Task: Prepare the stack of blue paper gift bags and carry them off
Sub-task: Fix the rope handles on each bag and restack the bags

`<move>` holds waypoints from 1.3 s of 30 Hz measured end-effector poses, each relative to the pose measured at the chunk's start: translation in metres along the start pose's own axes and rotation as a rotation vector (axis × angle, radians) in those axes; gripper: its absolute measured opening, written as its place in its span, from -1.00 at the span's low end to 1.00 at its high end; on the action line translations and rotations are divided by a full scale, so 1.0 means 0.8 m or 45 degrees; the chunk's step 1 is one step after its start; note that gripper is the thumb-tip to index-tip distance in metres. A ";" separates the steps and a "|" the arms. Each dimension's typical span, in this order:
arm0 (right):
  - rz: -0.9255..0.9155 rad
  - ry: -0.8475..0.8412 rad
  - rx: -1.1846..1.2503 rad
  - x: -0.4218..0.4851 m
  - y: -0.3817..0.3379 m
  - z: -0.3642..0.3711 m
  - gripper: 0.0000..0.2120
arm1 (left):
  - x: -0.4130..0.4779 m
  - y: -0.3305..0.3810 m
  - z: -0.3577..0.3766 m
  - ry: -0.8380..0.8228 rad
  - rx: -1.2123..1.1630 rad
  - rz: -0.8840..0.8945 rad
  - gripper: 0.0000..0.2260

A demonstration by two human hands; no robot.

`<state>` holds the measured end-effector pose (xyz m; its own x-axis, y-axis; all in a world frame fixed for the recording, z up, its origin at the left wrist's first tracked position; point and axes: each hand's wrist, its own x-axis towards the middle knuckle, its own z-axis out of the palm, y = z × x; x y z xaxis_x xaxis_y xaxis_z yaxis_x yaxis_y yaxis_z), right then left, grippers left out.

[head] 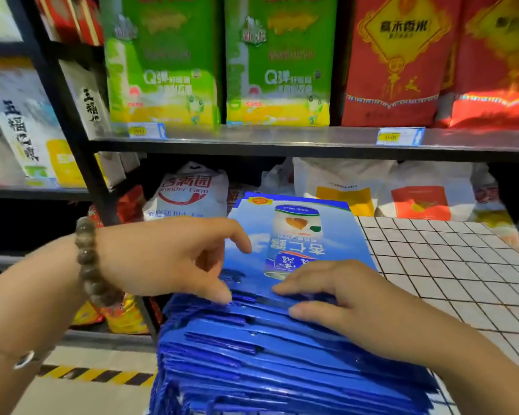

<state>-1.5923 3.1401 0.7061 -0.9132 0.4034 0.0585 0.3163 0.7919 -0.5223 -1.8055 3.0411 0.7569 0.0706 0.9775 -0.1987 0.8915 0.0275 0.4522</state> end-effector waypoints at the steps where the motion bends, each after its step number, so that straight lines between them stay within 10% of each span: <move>1: 0.004 0.025 0.007 0.002 -0.001 0.002 -0.70 | -0.004 0.003 0.000 -0.051 0.103 -0.080 -0.61; 6: -0.004 0.090 0.026 -0.001 -0.003 0.015 -0.72 | -0.017 0.009 0.004 0.166 0.506 -0.147 -0.69; 14: -0.046 0.149 0.158 0.003 -0.014 0.029 -0.83 | 0.002 0.075 0.023 0.350 -1.026 0.027 -0.85; 20: 0.075 0.213 1.259 -0.001 -0.013 0.015 -0.73 | 0.047 0.091 0.034 0.340 -1.310 0.031 -0.88; 23: 0.133 0.173 1.205 0.002 -0.011 0.016 -0.67 | 0.060 0.087 0.036 0.361 -1.466 -0.011 -0.90; 32: 0.461 0.553 1.281 0.007 0.002 -0.002 -0.58 | 0.065 0.065 0.053 0.560 -1.148 -0.053 -0.86; 39: 0.505 0.706 1.489 0.021 0.005 -0.024 -0.66 | 0.061 0.065 0.077 0.191 -0.607 0.081 -0.79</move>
<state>-1.6016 3.1594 0.7212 -0.5015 0.8618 -0.0762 -0.1232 -0.1583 -0.9797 -1.7276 3.0776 0.7170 0.0218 0.9987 -0.0466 0.5817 0.0253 0.8130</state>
